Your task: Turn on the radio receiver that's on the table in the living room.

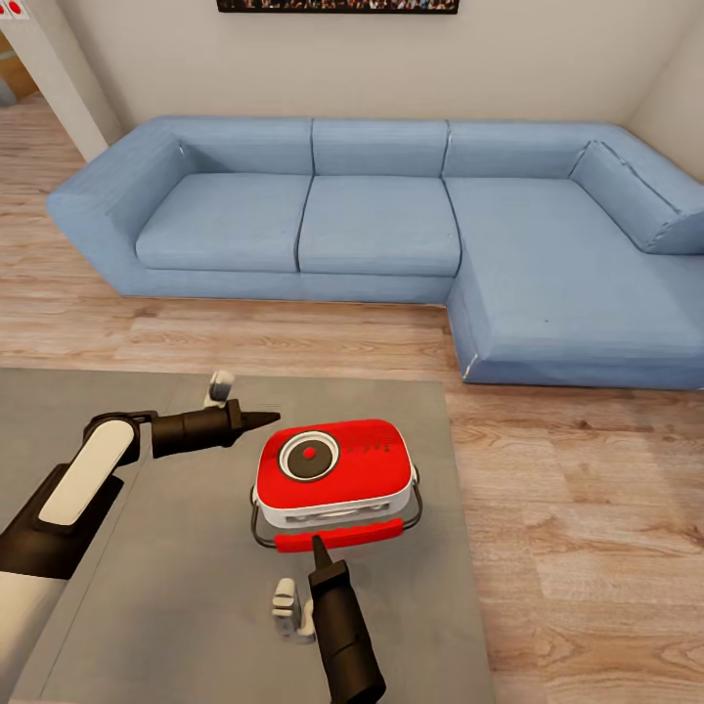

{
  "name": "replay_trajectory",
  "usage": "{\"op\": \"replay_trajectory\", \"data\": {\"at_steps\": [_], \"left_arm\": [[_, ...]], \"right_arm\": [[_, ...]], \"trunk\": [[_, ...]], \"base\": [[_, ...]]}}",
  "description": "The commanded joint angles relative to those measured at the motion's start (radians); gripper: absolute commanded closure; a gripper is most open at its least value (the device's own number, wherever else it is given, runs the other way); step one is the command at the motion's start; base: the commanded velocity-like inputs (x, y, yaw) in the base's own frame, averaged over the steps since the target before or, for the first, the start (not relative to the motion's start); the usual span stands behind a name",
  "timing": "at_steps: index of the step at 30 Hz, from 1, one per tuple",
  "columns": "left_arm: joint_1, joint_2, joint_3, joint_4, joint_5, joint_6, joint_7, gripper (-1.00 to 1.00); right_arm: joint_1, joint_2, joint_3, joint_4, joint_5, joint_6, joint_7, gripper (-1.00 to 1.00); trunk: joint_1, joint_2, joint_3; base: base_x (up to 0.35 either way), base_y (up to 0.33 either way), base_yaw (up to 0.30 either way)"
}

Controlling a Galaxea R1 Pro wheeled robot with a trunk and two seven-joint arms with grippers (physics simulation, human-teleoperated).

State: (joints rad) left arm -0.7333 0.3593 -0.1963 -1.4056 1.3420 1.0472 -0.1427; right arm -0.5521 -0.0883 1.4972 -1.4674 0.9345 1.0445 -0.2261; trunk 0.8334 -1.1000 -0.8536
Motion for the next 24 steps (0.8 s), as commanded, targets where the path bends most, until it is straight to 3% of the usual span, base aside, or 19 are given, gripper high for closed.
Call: {"op": "replay_trajectory", "data": {"at_steps": [1,6,9,11,12,13,17,18,20,23,24], "left_arm": [[0.000,0.000,0.000,-0.002,0.000,0.000,0.000,1.00],[0.000,-0.002,0.000,-0.032,0.012,0.000,0.000,1.00],[-0.001,-0.018,0.000,-0.032,0.020,0.000,0.004,1.00],[-0.005,-0.037,0.000,-0.028,0.022,0.000,0.048,1.00],[-0.015,-0.054,0.000,-0.026,0.039,0.000,0.126,1.00],[-0.017,-0.057,0.000,-0.025,0.048,0.000,0.139,1.00],[-0.024,-0.066,-0.001,-0.023,0.125,0.000,0.234,1.00],[-0.025,-0.067,-0.001,-0.022,0.129,0.000,0.249,1.00],[-0.036,-0.070,-0.002,-0.021,0.175,0.000,0.338,1.00],[-0.070,-0.072,-0.022,-0.020,0.282,0.000,0.452,1.00],[-0.094,-0.077,-0.051,-0.020,0.351,0.000,0.545,1.00]], "right_arm": [[0.000,0.000,0.000,-0.001,0.024,0.003,-0.001,1.00],[0.000,0.000,0.000,-0.001,0.024,0.003,-0.001,1.00],[0.000,0.000,0.000,-0.003,0.023,0.003,-0.001,1.00],[0.000,0.000,0.000,-0.003,0.023,0.003,-0.001,1.00],[0.000,0.000,0.000,-0.007,0.022,0.003,-0.001,1.00],[0.000,0.000,0.000,-0.007,0.022,0.003,-0.001,1.00],[0.000,0.002,0.000,-0.011,0.020,0.003,-0.001,1.00],[0.000,0.002,0.000,-0.012,0.020,0.003,-0.001,1.00],[0.000,0.002,0.000,-0.014,0.020,0.003,-0.001,1.00],[0.000,0.002,0.000,-0.014,0.020,0.003,-0.001,1.00],[0.000,0.001,0.000,-0.014,0.020,0.003,-0.001,1.00]], "trunk": [[0.000,0.000,0.000],[0.000,0.000,0.000],[0.000,0.000,0.000],[0.000,0.000,0.000],[0.000,0.000,0.000],[0.000,0.000,0.000],[0.000,0.000,0.000],[0.000,0.000,0.000],[0.000,0.000,0.000],[0.000,0.000,0.000],[0.000,0.000,0.000]], "base": [[0.000,0.000,0.000],[0.000,0.000,0.000],[0.000,0.000,0.000],[0.000,0.000,0.000],[0.000,0.000,0.000],[0.000,0.000,0.000],[0.000,0.000,0.000],[0.000,0.000,0.000],[0.000,0.000,0.000],[0.000,0.000,0.000],[0.000,0.000,0.000]]}}
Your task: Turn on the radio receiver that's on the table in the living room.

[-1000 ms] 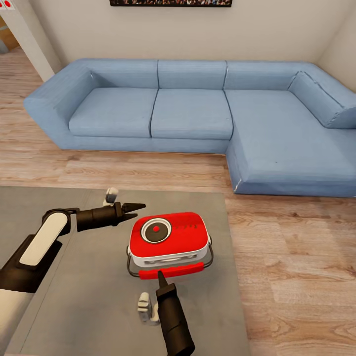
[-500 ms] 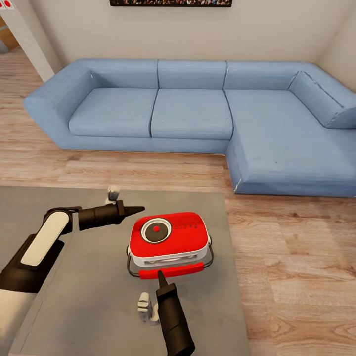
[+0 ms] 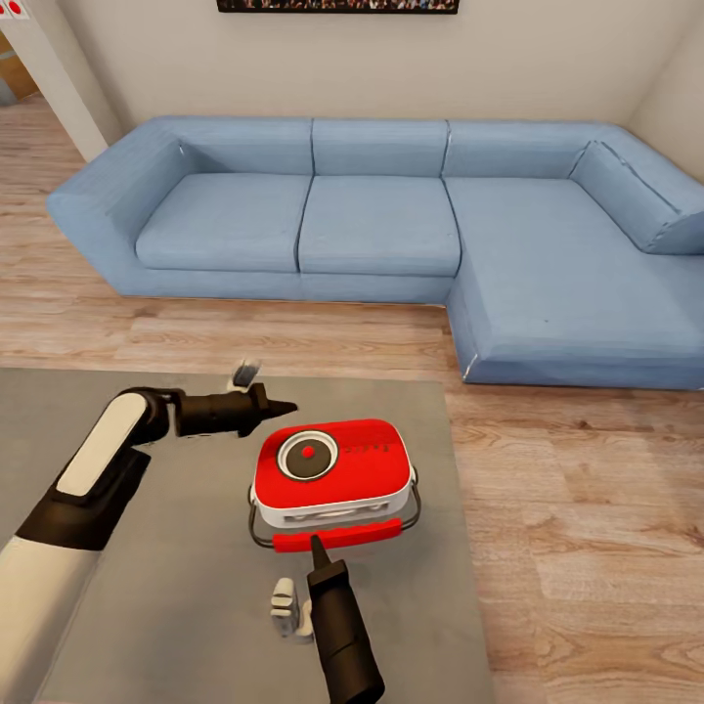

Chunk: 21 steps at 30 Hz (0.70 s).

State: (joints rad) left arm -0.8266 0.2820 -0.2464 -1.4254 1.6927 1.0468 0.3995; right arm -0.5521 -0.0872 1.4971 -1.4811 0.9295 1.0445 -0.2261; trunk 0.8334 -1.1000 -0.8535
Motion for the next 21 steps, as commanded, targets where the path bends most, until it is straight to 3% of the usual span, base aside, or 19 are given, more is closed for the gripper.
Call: {"op": "replay_trajectory", "data": {"at_steps": [1,2,3,4,5,7,10,21], "left_arm": [[-0.009,-0.004,-0.012,0.000,0.027,0.000,0.038,1.00],[-0.029,-0.019,-0.040,0.000,0.116,0.000,0.150,1.00],[-0.039,-0.029,-0.051,0.000,0.180,-0.001,0.231,1.00],[-0.045,-0.039,-0.058,0.000,0.242,-0.002,0.313,1.00],[-0.051,-0.052,-0.064,-0.001,0.332,-0.003,0.427,1.00],[-0.055,-0.069,-0.068,-0.004,0.456,-0.003,0.571,1.00],[-0.056,-0.079,-0.069,-0.006,0.515,-0.004,0.640,1.00],[-0.057,-0.082,-0.070,-0.011,0.539,-0.004,0.665,1.00]], "right_arm": [[0.000,0.000,0.000,-0.001,0.024,0.003,-0.001,1.00],[0.000,-0.001,0.000,-0.001,0.024,0.003,-0.001,1.00],[0.000,-0.001,0.000,-0.001,0.024,0.003,-0.001,1.00],[0.000,-0.001,0.000,-0.001,0.024,0.003,-0.001,1.00],[0.000,-0.002,0.000,-0.001,0.023,0.003,-0.001,1.00],[0.000,-0.002,0.000,-0.001,0.025,0.003,-0.001,1.00],[0.000,-0.003,-0.001,-0.001,0.027,0.003,-0.001,1.00],[0.000,-0.003,-0.001,-0.026,0.029,0.003,-0.017,1.00]], "trunk": [[0.000,0.000,0.000],[0.000,0.000,0.000],[0.000,0.000,0.000],[0.000,0.000,0.000],[0.000,0.000,0.000],[0.000,0.000,0.000],[0.000,0.000,0.000],[0.000,0.000,0.000]], "base": [[0.000,0.000,0.000],[0.000,0.000,0.000],[0.000,0.000,0.000],[0.000,0.000,0.000],[0.000,0.000,0.000],[0.000,0.000,0.000],[0.000,0.000,0.000],[0.000,0.000,0.000]]}}
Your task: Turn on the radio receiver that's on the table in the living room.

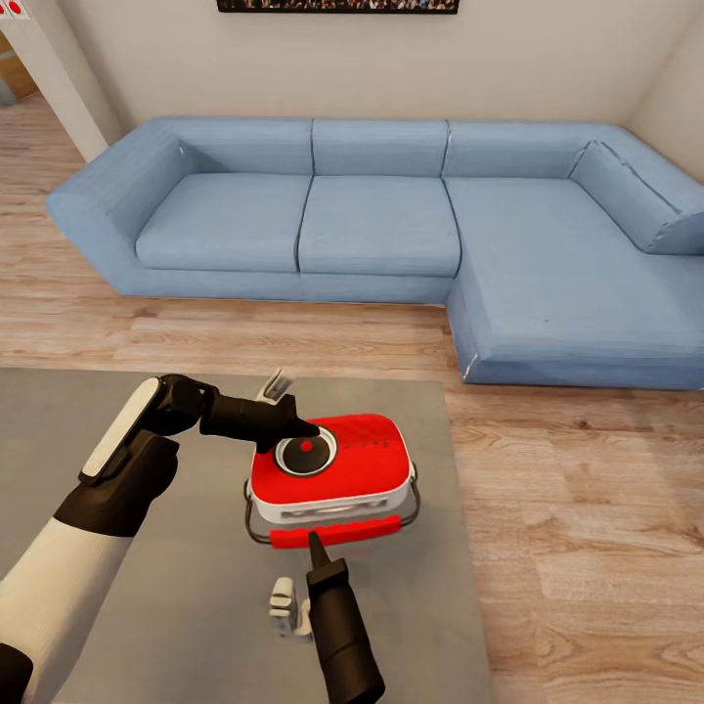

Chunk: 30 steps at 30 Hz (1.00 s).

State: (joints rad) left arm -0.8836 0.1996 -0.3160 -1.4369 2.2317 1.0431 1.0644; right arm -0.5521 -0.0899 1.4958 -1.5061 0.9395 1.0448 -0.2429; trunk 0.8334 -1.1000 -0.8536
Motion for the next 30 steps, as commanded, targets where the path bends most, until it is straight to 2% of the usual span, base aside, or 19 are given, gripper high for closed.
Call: {"op": "replay_trajectory", "data": {"at_steps": [1,8,11,15,18,20,21,24,30], "left_arm": [[0.000,0.000,0.000,0.000,0.000,0.000,0.000,1.00],[0.000,0.000,0.000,0.002,0.000,0.001,0.001,1.00],[0.000,-0.016,-0.001,0.005,-0.002,0.002,0.002,1.00],[0.000,-0.016,-0.001,0.008,-0.005,0.004,0.002,1.00],[0.000,-0.001,0.000,0.008,-0.006,0.004,0.002,1.00],[0.000,0.021,0.001,0.007,-0.003,0.004,0.001,1.00],[0.000,0.045,0.002,0.007,0.000,0.004,0.001,1.00],[0.000,0.069,0.002,0.007,0.002,0.004,0.000,1.00],[0.000,0.072,0.002,0.013,0.002,0.004,0.001,1.00]], "right_arm": [[0.000,-0.001,0.000,-0.002,0.019,0.002,-0.001,1.00],[0.000,-0.001,0.000,-0.006,0.018,0.002,-0.003,1.00],[0.000,-0.002,0.000,-0.006,0.018,0.002,-0.003,1.00],[0.000,-0.002,0.000,-0.006,0.018,0.002,-0.003,1.00],[0.000,-0.005,-0.001,-0.006,0.018,0.002,-0.002,1.00],[0.000,-0.006,-0.001,-0.005,0.017,0.002,-0.003,1.00],[0.000,-0.006,-0.002,-0.005,0.017,0.002,-0.003,1.00],[0.000,-0.007,-0.002,-0.005,0.016,0.002,-0.003,1.00],[0.000,-0.006,-0.002,-0.005,0.016,0.002,-0.003,1.00]], "trunk": [[0.000,0.000,0.000],[0.000,0.000,0.000],[0.000,0.000,0.000],[0.000,0.000,0.000],[0.000,0.000,0.000],[0.000,0.000,0.000],[0.000,0.000,0.000],[0.000,0.000,0.000],[0.000,0.000,0.000]], "base": [[0.000,0.000,0.000],[0.000,0.000,0.000],[0.000,0.000,0.000],[0.000,0.000,0.000],[0.000,0.000,0.000],[0.000,0.000,0.000],[0.000,0.000,0.000],[0.000,0.000,0.000],[0.000,0.000,0.000]]}}
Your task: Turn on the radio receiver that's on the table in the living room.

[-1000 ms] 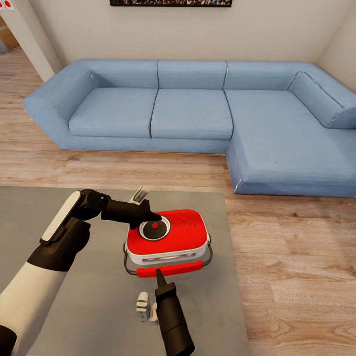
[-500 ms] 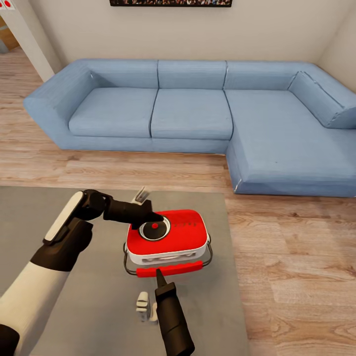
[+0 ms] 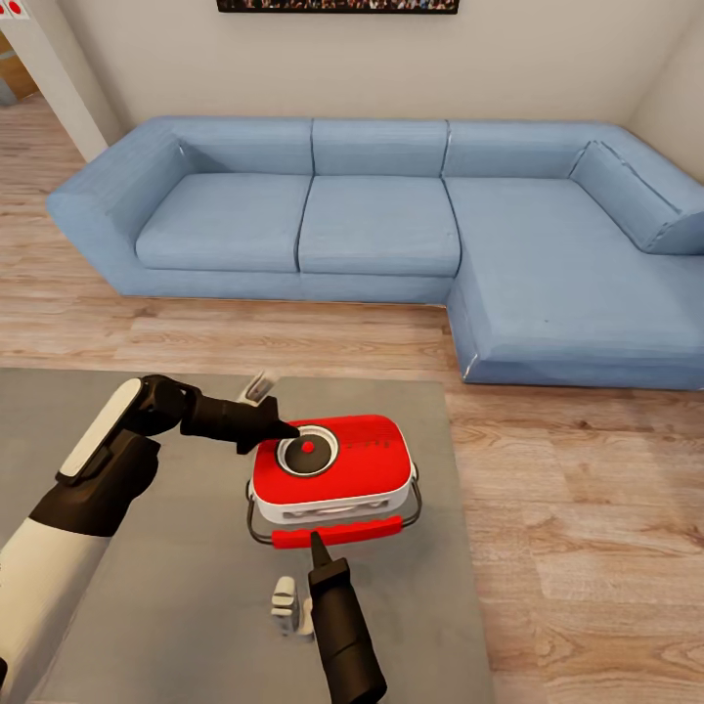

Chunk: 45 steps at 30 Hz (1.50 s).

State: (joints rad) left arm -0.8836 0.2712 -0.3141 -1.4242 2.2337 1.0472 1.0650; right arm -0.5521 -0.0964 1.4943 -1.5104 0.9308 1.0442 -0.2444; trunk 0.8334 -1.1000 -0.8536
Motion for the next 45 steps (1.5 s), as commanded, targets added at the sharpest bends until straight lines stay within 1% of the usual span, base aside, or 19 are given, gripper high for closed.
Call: {"op": "replay_trajectory", "data": {"at_steps": [1,9,15,20,24,30,35,39,41,42,43,45], "left_arm": [[0.000,-0.001,-0.001,0.000,0.000,0.000,0.000,1.00],[0.000,-0.018,-0.004,0.011,-0.003,0.000,-0.001,1.00],[0.000,-0.055,-0.006,0.042,-0.009,0.000,0.001,1.00],[0.000,-0.065,-0.006,0.053,-0.011,-0.001,0.001,1.00],[0.000,-0.085,-0.007,0.077,-0.014,-0.001,0.001,1.00],[0.000,-0.091,-0.007,0.089,-0.028,-0.001,0.001,1.00],[0.000,-0.091,-0.004,0.077,-0.031,0.000,-0.003,1.00],[0.000,-0.080,0.008,-0.010,-0.025,0.000,-0.007,1.00],[0.000,-0.077,0.039,-0.041,-0.020,0.000,-0.010,1.00],[0.000,-0.076,0.073,-0.054,-0.017,0.000,-0.013,1.00],[0.000,-0.076,0.090,-0.061,-0.015,0.000,-0.014,1.00],[0.000,-0.075,0.102,-0.066,-0.014,0.000,-0.015,1.00]], "right_arm": [[0.000,0.000,0.000,-0.001,0.024,0.003,-0.001,1.00],[0.000,0.001,0.001,-0.001,0.023,0.003,-0.001,1.00],[0.000,0.000,0.001,-0.001,0.023,0.003,-0.001,1.00],[0.000,0.000,0.001,0.000,0.023,0.003,-0.001,1.00],[0.000,0.000,0.001,0.001,0.022,0.003,-0.001,1.00],[0.000,0.000,0.001,0.001,0.022,0.003,-0.001,1.00],[0.000,0.000,0.001,0.001,0.022,0.003,-0.001,1.00],[0.000,0.000,0.001,0.004,0.022,0.003,0.000,1.00],[0.000,0.000,0.001,0.007,0.022,0.003,0.000,1.00],[0.000,0.000,0.001,0.008,0.022,0.003,0.000,1.00],[0.000,0.000,0.001,0.008,0.022,0.003,0.000,1.00],[0.000,0.000,0.001,0.008,0.022,0.003,0.000,1.00]], "trunk": [[0.000,0.000,0.000],[0.000,0.000,0.000],[0.000,0.000,0.000],[0.000,0.000,0.000],[0.000,0.000,0.000],[0.000,0.000,0.000],[0.000,0.000,0.000],[0.000,0.000,0.000],[0.000,0.000,0.000],[0.000,0.000,0.000],[0.000,0.000,0.000],[0.000,0.000,0.000]], "base": [[0.000,0.000,0.000],[0.000,0.000,0.000],[0.000,0.000,0.000],[0.000,0.000,0.000],[0.000,0.000,0.000],[0.000,0.000,0.000],[0.000,0.000,0.000],[0.000,0.000,0.000],[0.000,0.000,0.000],[0.000,0.000,0.000],[0.000,0.000,0.000],[0.000,0.000,0.000]]}}
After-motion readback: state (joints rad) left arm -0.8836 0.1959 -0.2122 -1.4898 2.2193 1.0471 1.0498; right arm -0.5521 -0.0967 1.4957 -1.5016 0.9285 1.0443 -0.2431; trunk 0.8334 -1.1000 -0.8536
